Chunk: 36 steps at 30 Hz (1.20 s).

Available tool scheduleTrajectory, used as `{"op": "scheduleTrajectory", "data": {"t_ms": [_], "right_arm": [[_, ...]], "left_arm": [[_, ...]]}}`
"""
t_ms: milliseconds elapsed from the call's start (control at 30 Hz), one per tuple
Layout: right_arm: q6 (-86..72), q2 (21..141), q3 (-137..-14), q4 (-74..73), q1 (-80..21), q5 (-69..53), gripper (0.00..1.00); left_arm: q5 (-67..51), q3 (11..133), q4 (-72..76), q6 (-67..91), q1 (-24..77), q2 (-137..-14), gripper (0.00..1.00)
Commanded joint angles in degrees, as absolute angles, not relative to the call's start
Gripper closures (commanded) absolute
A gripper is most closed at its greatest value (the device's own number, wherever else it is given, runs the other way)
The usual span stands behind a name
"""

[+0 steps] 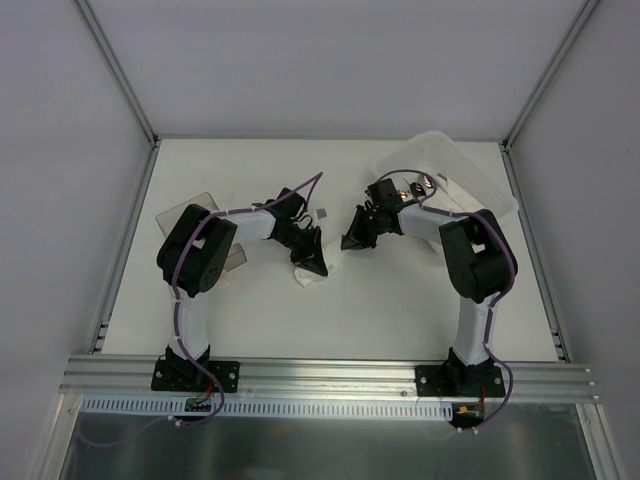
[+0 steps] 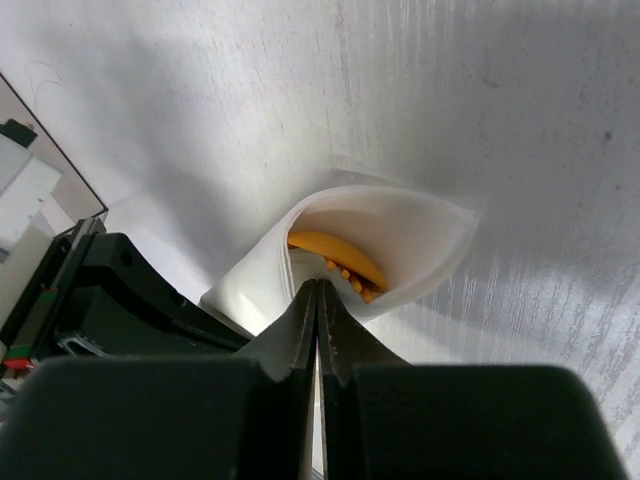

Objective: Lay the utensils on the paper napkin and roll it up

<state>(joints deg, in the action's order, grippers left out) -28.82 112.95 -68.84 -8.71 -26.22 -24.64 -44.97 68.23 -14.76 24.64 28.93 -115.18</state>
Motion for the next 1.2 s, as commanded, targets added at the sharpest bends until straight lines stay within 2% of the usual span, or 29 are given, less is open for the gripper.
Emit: {"op": "scheduleTrajectory", "data": {"t_ms": [0,433,867,967,1167], "right_arm": [[-27.86,114.79,-68.12,-12.74,-26.02,-17.05,1.00],[-26.11,114.26,-68.82,-13.18,-25.84,-20.21,1.00],[-18.46,102.40,-68.29,-14.94,-25.93,-29.00,1.00],[-19.07,100.29,-66.54,-11.27,-25.93,-30.05,1.00],[-23.20,104.06,-67.76,-8.09,-27.68,-31.38,1.00]], "left_arm": [[-45.71,66.54,-14.50,24.43,30.67,-114.78,1.00],[-40.52,64.86,-13.80,25.49,30.50,-121.90,1.00],[-36.74,64.86,-15.12,25.23,28.48,-125.60,1.00],[-35.86,64.95,-15.55,24.96,28.56,-125.86,1.00],[-34.72,65.39,-16.26,24.96,28.74,-125.77,1.00]]}}
